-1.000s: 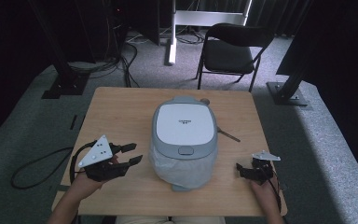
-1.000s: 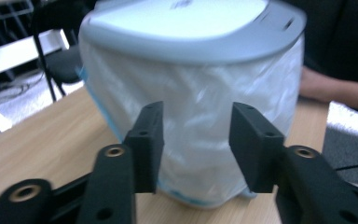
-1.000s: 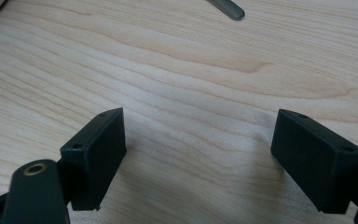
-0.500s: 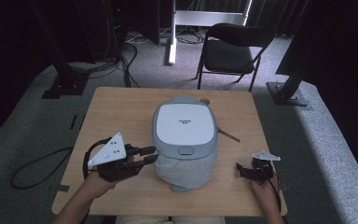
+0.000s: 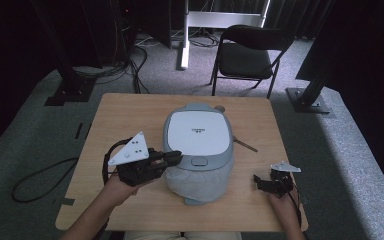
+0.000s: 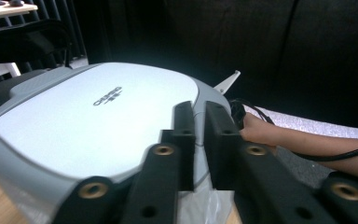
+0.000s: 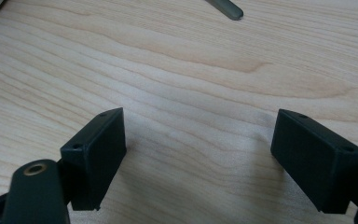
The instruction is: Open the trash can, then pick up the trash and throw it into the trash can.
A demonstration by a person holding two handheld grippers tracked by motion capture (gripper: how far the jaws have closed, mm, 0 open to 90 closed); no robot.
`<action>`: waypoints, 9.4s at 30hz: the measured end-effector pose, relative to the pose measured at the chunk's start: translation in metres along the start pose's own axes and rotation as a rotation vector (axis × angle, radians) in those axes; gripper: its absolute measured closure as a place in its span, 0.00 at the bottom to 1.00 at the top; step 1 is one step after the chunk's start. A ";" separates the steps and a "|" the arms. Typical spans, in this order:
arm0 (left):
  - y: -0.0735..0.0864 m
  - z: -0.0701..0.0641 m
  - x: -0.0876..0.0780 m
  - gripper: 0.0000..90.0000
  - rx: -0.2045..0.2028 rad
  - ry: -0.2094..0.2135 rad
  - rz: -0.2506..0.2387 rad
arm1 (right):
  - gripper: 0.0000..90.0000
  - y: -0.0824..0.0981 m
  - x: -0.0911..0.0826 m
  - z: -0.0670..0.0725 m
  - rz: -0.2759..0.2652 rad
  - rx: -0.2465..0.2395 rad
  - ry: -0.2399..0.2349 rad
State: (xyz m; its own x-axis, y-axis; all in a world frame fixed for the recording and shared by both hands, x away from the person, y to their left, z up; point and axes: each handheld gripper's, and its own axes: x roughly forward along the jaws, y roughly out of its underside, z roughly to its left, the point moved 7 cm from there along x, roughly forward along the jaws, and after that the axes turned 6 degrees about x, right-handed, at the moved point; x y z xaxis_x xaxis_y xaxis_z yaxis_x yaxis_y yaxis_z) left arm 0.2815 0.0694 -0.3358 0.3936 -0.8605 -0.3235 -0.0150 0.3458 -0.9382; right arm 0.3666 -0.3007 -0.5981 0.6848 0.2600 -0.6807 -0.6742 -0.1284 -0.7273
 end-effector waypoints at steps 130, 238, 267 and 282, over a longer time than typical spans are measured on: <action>0.019 0.058 0.019 0.01 -0.172 -0.222 0.126 | 0.20 0.001 -0.001 -0.001 -0.002 0.004 0.004; 0.307 0.133 -0.059 0.01 -0.574 -0.684 0.424 | 0.21 -0.103 0.044 0.009 -0.068 -0.051 -0.070; 0.314 0.132 -0.053 0.01 -0.510 -0.718 0.548 | 0.30 -0.100 0.098 0.006 0.057 -0.092 -0.036; 0.314 0.132 -0.053 0.01 -0.510 -0.718 0.552 | 0.82 -0.105 0.097 0.002 0.064 -0.061 -0.044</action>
State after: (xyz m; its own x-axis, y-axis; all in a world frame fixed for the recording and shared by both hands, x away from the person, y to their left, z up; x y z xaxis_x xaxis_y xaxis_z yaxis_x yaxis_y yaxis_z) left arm 0.3768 0.2733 -0.5969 0.6664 -0.1471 -0.7310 -0.6804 0.2808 -0.6768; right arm 0.5032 -0.2596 -0.5880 0.6275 0.2906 -0.7224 -0.6971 -0.2038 -0.6874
